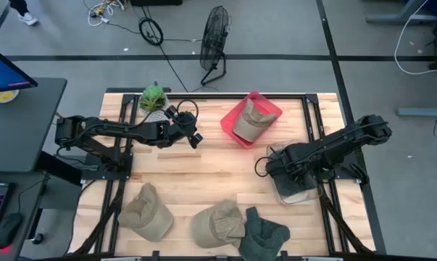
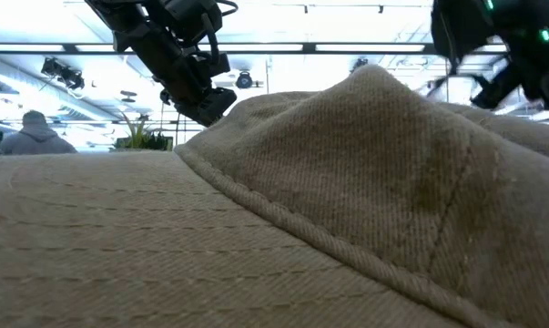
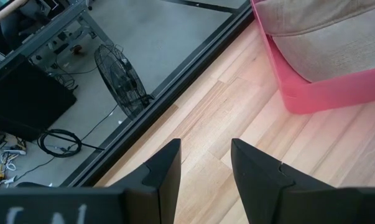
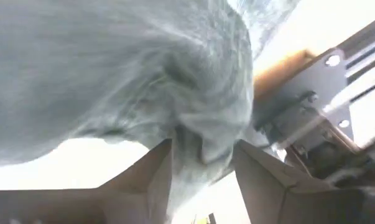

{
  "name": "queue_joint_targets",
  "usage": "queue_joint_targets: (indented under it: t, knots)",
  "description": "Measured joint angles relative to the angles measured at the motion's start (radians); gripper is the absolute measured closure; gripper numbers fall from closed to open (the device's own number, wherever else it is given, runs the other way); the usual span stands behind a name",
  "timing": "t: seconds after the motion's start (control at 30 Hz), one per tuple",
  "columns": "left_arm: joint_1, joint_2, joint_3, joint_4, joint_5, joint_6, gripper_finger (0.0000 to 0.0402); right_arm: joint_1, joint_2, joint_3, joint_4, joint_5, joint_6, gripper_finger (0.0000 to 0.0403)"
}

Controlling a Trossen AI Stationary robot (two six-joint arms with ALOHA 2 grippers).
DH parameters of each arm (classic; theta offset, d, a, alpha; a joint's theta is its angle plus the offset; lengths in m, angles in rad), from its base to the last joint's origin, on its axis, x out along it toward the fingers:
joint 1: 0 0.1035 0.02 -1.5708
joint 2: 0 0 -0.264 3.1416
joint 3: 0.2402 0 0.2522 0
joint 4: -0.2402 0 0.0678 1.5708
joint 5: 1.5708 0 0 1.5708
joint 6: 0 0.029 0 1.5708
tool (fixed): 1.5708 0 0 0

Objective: Pick & Place hat
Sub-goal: Put the left gray cap into the transparent bin, then put the right brown cap into the red bin

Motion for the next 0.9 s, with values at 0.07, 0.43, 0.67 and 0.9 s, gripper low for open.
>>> queue_joint_targets:
  t: [0.07, 0.43, 0.67, 0.9]
  knots:
    - [0.000, 0.000, 0.000, 0.000, 0.000, 0.000, 0.0257, 0.002, 0.000, 0.068, -0.029, 0.006, 0.000, 0.0223]
    - [-0.001, 0.000, 0.000, 0.009, 0.179, 0.036, 0.0257, 0.061, 0.000, 0.322, 0.179, 0.093, -0.016, 0.0220]
    - [-0.043, 0.000, 0.000, 0.020, 0.687, 0.082, 0.0257, 0.090, 0.000, 0.300, 0.421, 0.093, -0.167, 0.0220]
    - [-0.182, 0.000, 0.000, 0.018, 0.821, 0.069, 0.0257, 0.088, 0.000, 0.236, 0.618, 0.140, -0.328, 0.0220]
